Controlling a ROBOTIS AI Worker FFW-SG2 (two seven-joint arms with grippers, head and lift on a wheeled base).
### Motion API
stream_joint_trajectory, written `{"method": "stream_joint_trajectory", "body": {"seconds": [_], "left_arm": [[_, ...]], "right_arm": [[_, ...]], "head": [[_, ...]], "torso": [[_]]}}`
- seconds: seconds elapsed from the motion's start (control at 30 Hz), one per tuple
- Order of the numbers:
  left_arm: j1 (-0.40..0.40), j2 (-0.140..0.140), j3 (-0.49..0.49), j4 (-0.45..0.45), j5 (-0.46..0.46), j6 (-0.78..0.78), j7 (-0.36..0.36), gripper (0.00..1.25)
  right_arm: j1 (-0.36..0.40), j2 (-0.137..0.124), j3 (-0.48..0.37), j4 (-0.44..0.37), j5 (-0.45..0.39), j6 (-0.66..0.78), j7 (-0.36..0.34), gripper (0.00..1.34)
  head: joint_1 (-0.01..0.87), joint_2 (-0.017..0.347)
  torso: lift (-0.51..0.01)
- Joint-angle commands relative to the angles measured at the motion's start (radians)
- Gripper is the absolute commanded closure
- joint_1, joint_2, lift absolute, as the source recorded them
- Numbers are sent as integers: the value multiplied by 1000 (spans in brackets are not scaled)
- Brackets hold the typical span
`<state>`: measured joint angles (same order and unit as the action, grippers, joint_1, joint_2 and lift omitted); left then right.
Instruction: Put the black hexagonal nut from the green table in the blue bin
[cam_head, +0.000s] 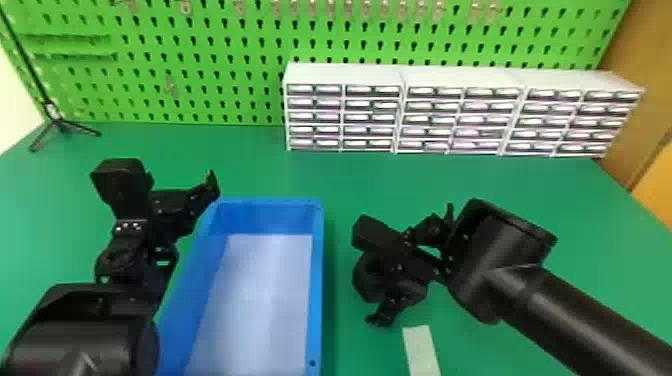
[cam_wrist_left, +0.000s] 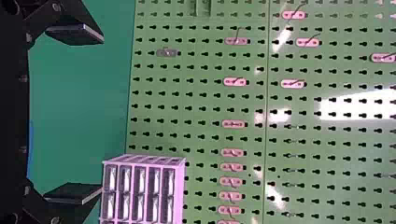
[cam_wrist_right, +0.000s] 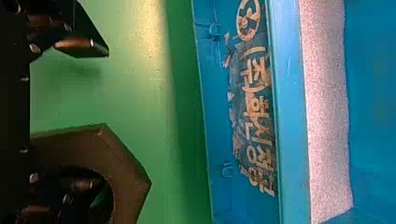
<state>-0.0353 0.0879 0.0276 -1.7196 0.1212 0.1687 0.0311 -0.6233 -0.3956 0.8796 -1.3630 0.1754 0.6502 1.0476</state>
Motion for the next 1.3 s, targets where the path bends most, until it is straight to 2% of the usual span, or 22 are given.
{"method": "stream_joint_trajectory", "body": {"seconds": [0.0,0.07,0.23,0.43,0.77,1.1,1.27], "left_arm": [[0,1,0,0,0,0,0,159],[0,1,0,0,0,0,0,159],[-2,1,-2,0,0,0,0,159],[-5,1,-2,0,0,0,0,159],[-3,1,-2,0,0,0,0,159],[-3,1,-3,0,0,0,0,159],[-2,1,-3,0,0,0,0,159]], "right_arm": [[-4,-3,-2,-7,1,-1,-1,637],[-4,-5,-2,-11,1,-1,-1,664],[-7,-9,-2,-19,9,-1,-5,845],[-7,-11,-2,-21,12,0,-5,926],[-7,-17,-16,-25,10,2,-5,930],[-12,-37,-85,-28,-57,13,11,930],[-12,-42,-122,-28,-57,23,35,930]], "head": [[683,28],[683,28],[683,28],[683,28],[683,28],[683,28],[683,28]], "torso": [[-96],[-96],[-96],[-96],[-96],[-96],[-96]]}}
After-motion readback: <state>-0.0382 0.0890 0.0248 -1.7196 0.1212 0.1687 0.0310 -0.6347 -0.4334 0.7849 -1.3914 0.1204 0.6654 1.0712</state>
